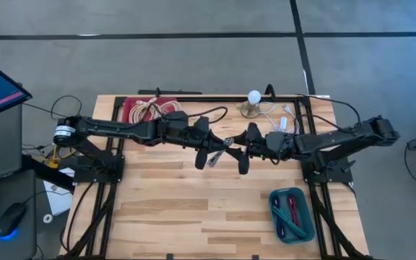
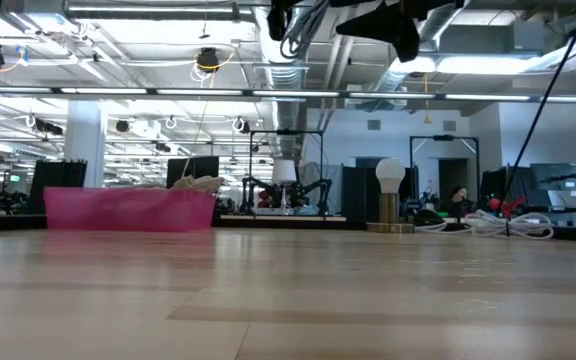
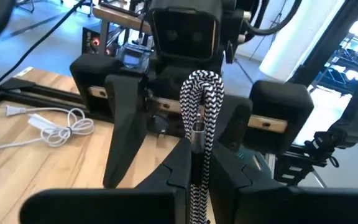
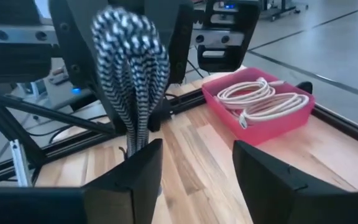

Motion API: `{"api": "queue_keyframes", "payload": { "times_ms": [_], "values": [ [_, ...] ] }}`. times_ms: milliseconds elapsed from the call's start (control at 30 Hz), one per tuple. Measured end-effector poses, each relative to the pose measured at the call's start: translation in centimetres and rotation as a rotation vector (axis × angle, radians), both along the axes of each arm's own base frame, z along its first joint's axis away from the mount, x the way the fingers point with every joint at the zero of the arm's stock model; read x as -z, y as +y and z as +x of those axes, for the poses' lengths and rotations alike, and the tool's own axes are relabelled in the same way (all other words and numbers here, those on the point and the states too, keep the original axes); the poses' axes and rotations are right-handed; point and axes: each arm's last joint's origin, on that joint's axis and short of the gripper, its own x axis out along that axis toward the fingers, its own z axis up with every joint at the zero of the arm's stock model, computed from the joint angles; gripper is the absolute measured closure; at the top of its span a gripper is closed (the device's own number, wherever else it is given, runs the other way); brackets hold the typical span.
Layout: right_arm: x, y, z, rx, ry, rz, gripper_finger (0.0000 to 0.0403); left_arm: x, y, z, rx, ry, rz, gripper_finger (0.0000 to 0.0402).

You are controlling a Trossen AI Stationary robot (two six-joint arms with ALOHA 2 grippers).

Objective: Pick & Place USB Port
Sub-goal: Put the black and white charger cable into the blue bin

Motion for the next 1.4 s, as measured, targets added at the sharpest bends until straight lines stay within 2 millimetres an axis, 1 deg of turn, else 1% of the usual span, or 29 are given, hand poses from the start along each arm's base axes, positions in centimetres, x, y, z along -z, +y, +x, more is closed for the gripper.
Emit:
{"api": "queue_keyframes", "payload": {
  "times_ms": [133,200,333,467,533,667,800,1167,1300,1400],
  "values": [
    [0.2,0.1,0.4,-0.009,-0.013,0.005,0.0225,0.0,0.1,0.0,-0.002,-0.004,-0.001,0.0376],
    [0.3,0.2,0.6,-0.044,-0.016,0.013,0.0229,-0.1,0.1,0.0,0.003,-0.006,0.0,0.0376],
    [0.5,0.5,0.6,-0.138,0.006,0.049,0.0235,-0.1,0.0,0.0,0.007,-0.006,0.002,0.0376],
    [0.5,0.9,0.4,-0.276,0.027,0.113,0.0237,0.0,0.2,0.0,-0.022,-0.005,0.012,0.0376],
    [0.5,1.1,0.4,-0.306,0.029,0.12,0.0236,0.0,0.3,0.0,-0.03,-0.005,0.013,0.0376],
    [0.4,1.0,0.4,-0.293,0.022,0.117,0.0234,0.0,0.2,0.0,-0.013,-0.004,0.008,0.0376],
    [0.4,0.5,0.4,-0.219,0.019,0.104,0.0235,0.0,0.4,0.0,-0.022,-0.004,0.006,0.0376],
    [-0.2,-0.5,0.7,-0.18,-0.05,0.103,0.024,0.0,0.4,0.0,-0.017,-0.003,-0.002,0.0376],
    [-0.2,-0.9,0.7,-0.167,-0.05,0.103,0.0256,0.0,0.4,0.0,-0.017,-0.003,-0.002,0.0376],
    [-0.2,-1.1,0.7,-0.158,-0.05,0.101,0.0284,0.0,0.4,0.0,-0.017,-0.003,-0.002,0.0376]
  ]
}}
